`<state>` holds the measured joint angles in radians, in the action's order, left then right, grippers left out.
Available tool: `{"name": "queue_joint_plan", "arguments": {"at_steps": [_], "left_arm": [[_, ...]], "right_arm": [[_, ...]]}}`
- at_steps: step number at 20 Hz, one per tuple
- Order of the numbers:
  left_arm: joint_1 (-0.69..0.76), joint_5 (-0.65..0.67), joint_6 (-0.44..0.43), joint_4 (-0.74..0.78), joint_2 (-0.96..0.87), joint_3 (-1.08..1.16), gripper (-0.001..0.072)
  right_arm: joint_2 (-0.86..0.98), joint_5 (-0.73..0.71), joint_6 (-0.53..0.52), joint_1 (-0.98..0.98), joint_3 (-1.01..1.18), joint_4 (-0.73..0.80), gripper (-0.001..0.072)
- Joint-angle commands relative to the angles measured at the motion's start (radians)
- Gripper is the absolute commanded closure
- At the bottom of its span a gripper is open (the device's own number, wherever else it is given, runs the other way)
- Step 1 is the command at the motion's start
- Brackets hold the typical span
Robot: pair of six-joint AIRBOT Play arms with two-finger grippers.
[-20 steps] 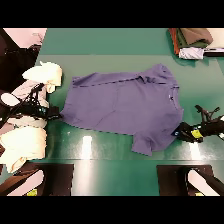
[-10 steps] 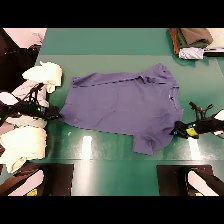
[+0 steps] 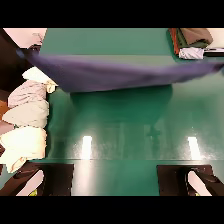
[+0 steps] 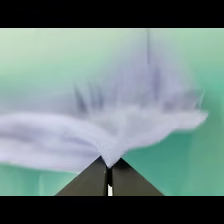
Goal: Fold the shirts.
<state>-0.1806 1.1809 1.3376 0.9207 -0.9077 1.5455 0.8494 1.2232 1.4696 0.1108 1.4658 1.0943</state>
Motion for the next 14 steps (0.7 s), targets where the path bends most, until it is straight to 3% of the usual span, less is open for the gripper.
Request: {"name": "queue_joint_plan", "arguments": {"at_steps": [1, 5, 9, 12, 14], "left_arm": [[-0.001, -0.009, 0.024, -0.047, 0.011, 0.391, 0.0686], [-0.001, -0.088, 0.025, -0.055, 0.024, 0.66, 0.0687], [-0.001, -0.121, 0.025, -0.045, 0.055, 0.666, 0.0687], [-0.001, -0.098, 0.057, -0.038, 0.051, 0.501, 0.0687], [-0.001, -0.057, 0.062, -0.037, 0.023, 0.333, 0.0687]], "right_arm": [[0.01, -0.043, 0.007, -0.001, 0.389, 0.031, 0.0699], [0.066, -0.02, 0.007, -0.001, 0.668, 0.072, 0.0699], [0.004, -0.061, 0.008, -0.001, 0.594, 0.113, 0.0699], [-0.015, -0.066, 0.008, -0.001, 0.443, 0.122, 0.0699], [0.052, 0.006, 0.008, -0.001, 0.404, 0.122, 0.0699]]}}
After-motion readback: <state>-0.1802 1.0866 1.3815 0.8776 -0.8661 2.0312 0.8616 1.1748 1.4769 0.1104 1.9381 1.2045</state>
